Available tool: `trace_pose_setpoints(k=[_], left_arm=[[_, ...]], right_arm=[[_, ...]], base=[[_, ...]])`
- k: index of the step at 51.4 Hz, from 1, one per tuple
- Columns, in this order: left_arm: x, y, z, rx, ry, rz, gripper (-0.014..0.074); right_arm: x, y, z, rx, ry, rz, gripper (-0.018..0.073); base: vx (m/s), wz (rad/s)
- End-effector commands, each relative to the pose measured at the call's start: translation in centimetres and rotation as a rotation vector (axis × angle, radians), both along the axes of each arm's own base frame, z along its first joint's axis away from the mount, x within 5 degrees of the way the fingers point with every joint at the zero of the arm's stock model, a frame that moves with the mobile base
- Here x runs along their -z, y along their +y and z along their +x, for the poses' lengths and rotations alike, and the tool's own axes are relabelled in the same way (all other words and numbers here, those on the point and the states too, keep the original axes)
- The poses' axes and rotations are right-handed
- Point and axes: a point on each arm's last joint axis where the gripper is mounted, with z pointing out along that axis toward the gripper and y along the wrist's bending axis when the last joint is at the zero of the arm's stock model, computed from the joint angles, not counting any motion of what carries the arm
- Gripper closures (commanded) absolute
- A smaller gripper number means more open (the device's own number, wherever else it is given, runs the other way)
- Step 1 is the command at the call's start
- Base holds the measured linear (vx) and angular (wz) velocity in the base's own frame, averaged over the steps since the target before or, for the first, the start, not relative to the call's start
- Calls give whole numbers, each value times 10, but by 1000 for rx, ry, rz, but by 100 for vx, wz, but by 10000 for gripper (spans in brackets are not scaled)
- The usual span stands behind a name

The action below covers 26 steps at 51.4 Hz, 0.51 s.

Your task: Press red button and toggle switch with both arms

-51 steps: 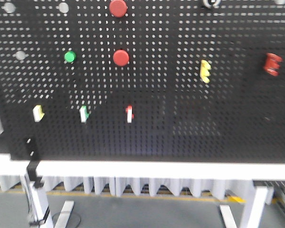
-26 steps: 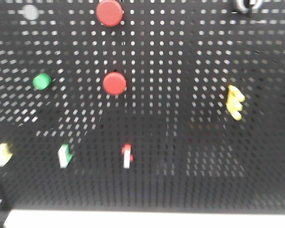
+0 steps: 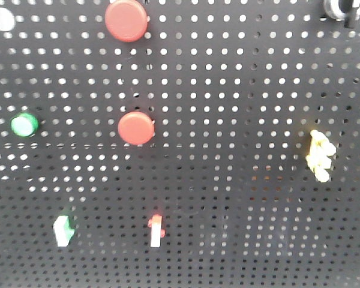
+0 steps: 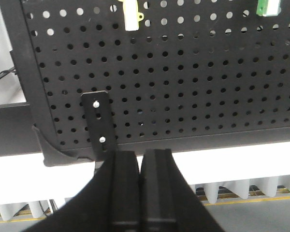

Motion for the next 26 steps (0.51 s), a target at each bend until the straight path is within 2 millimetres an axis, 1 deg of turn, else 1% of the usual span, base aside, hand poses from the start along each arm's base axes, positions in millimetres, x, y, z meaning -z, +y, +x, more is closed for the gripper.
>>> trace_pose_setpoints(k=[1, 26], left_arm=[[3, 0, 0, -1, -65, -16, 595], [3, 0, 0, -1, -65, -16, 595]], right_arm=[[-4, 0, -1, 1, -86, -13, 562], [-4, 0, -1, 1, -86, -13, 562]], base=[[3, -3], [0, 0]])
